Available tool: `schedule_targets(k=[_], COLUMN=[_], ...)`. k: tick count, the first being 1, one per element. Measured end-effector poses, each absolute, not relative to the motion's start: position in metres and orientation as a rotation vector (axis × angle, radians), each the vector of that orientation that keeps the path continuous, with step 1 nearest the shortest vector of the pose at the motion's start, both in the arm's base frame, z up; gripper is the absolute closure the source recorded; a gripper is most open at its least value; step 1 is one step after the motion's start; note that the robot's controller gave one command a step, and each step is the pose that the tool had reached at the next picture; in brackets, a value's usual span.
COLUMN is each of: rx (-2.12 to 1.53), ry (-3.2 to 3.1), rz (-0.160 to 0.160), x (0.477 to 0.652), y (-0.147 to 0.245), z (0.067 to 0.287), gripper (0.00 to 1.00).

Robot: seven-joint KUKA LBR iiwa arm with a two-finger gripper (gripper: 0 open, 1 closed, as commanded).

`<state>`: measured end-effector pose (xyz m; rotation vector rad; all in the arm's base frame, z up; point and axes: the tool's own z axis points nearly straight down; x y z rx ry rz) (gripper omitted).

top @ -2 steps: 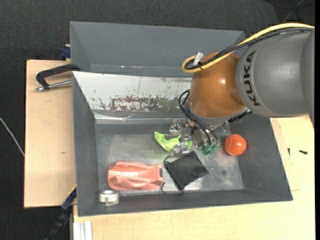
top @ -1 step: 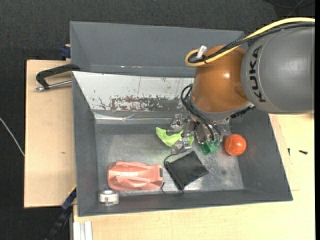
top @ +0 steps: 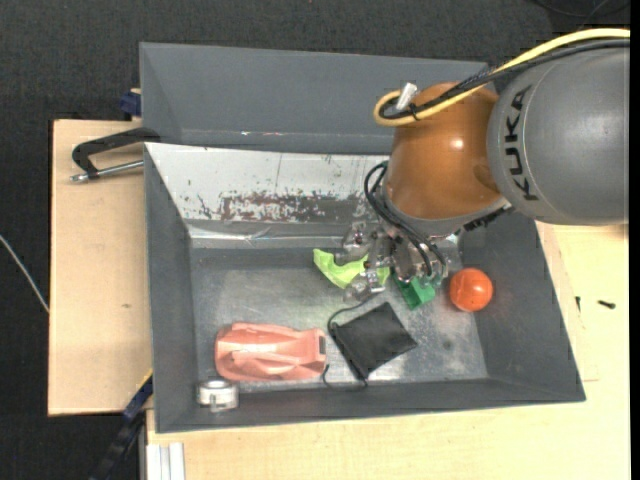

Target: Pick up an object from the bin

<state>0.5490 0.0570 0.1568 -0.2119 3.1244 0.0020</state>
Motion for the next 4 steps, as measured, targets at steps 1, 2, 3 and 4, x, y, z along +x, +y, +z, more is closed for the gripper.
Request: schedule_targets(k=[1,2,3,4], rx=[-0.212,-0.212,-0.211,-0.211], ry=[3.125,3.129,3.128,3.127], rz=[0.002,0.002,0.002,0.002], x=[0.549,0.549,0.55,0.55], y=[0.057,0.057,0.057,0.057], z=[0.161,0.164,0.171,0.173], gripper=[1.0,1.0,1.0,1.0])
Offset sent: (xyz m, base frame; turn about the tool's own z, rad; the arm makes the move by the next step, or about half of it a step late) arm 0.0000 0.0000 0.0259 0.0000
